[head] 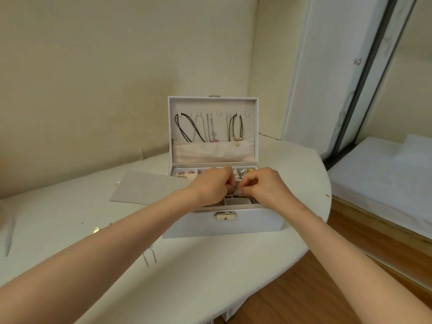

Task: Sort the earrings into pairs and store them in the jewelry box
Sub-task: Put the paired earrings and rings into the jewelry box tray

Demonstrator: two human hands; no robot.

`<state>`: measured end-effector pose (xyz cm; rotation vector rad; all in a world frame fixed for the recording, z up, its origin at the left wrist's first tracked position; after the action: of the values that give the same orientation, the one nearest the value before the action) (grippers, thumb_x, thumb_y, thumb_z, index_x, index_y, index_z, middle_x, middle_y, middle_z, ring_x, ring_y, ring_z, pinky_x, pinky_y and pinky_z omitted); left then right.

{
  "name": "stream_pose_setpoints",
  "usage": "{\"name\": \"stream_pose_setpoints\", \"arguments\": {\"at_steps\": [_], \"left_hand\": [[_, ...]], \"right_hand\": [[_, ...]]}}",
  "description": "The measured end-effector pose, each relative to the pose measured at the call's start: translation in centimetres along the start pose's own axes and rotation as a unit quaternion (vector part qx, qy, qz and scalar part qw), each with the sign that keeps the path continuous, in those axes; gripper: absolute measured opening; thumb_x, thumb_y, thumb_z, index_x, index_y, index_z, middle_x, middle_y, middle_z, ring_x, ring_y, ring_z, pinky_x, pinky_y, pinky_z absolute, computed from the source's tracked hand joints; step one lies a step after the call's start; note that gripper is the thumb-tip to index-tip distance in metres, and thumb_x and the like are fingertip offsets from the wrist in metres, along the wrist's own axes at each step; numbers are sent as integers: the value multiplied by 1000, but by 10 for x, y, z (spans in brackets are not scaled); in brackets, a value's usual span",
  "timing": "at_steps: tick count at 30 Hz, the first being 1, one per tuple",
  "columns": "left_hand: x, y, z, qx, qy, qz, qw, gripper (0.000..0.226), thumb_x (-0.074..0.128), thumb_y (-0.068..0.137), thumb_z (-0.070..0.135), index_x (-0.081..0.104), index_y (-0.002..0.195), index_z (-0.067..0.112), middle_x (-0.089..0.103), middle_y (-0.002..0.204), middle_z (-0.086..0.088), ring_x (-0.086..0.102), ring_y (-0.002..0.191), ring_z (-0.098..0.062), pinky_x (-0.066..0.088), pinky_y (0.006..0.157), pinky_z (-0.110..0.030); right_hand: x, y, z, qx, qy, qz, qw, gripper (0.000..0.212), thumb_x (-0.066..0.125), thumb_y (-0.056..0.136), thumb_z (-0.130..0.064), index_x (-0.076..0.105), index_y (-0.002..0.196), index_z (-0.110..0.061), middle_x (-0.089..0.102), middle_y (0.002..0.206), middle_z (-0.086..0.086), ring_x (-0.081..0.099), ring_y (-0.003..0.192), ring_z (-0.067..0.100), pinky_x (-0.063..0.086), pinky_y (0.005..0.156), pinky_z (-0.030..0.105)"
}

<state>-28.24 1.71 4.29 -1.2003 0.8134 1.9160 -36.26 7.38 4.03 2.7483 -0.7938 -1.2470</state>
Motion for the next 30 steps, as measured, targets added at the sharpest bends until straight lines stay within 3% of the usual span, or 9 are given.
{"name": "stream_pose_setpoints", "arguments": {"at_steps": [4, 8, 14, 18, 21, 25, 30], "left_hand": [[-6, -5, 10, 38, 82, 49, 995, 26, 44, 82, -2, 57, 97, 15, 65, 106, -5, 55, 101, -26, 36, 71, -30], [-7, -6, 14, 50, 91, 75, 992, 31, 45, 79, -6, 62, 96, 13, 66, 103, -5, 55, 103, -24, 37, 71, -30], [-12, -5, 18, 67, 132, 118, 982, 22, 51, 82, 3, 63, 96, 15, 64, 104, -5, 52, 105, -25, 32, 70, -28], [-15, -6, 19, 73, 141, 135, 978, 18, 53, 85, 11, 63, 99, 18, 65, 102, -3, 53, 103, -23, 28, 66, -26], [-14, -6, 13, 76, 121, 118, 983, 18, 56, 84, 13, 65, 97, 21, 68, 98, -2, 58, 97, -24, 37, 67, -28], [-19, -11, 8, 83, 94, 115, 986, 17, 58, 86, 14, 64, 100, 20, 70, 98, 2, 60, 97, -20, 44, 73, -30], [-37, -24, 10, 107, 84, 166, 977, 18, 59, 87, 19, 60, 106, 21, 67, 97, 6, 55, 97, -15, 23, 65, -22]], "right_hand": [[-1, -3, -9, -37, -115, 40, 992, 10, 71, 76, -17, 75, 76, -25, 48, 66, -18, 51, 80, 13, 39, 66, 27], [-2, -1, -6, -32, -142, 43, 988, 12, 66, 80, -15, 75, 76, -22, 42, 66, -17, 50, 81, 15, 32, 59, 26], [4, 3, -4, -5, -193, 23, 981, 19, 62, 83, -17, 61, 68, -29, 65, 91, -4, 59, 92, 22, 35, 65, 27], [0, 1, -6, -10, -182, 37, 983, 9, 64, 80, -18, 67, 76, -26, 64, 97, -5, 58, 94, 20, 36, 66, 26], [0, 0, -5, -17, -172, 34, 984, 9, 65, 81, -16, 71, 81, -23, 63, 94, -6, 58, 94, 18, 36, 67, 24], [-1, 0, -5, -27, -150, 21, 988, 11, 63, 84, -14, 72, 81, -19, 52, 75, -13, 57, 91, 18, 44, 72, 28], [-4, -6, -9, -52, -108, 32, 992, 26, 55, 84, -8, 71, 79, -29, 59, 85, -8, 54, 86, 14, 48, 76, 31]]}}
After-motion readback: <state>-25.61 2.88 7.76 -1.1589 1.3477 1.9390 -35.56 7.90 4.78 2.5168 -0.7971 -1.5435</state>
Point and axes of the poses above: each hand's wrist, its own y-axis towards the middle knuckle, its own x-axis out of the palm, z = x × y, the point moved 10 cm from there along y, towards the middle knuckle
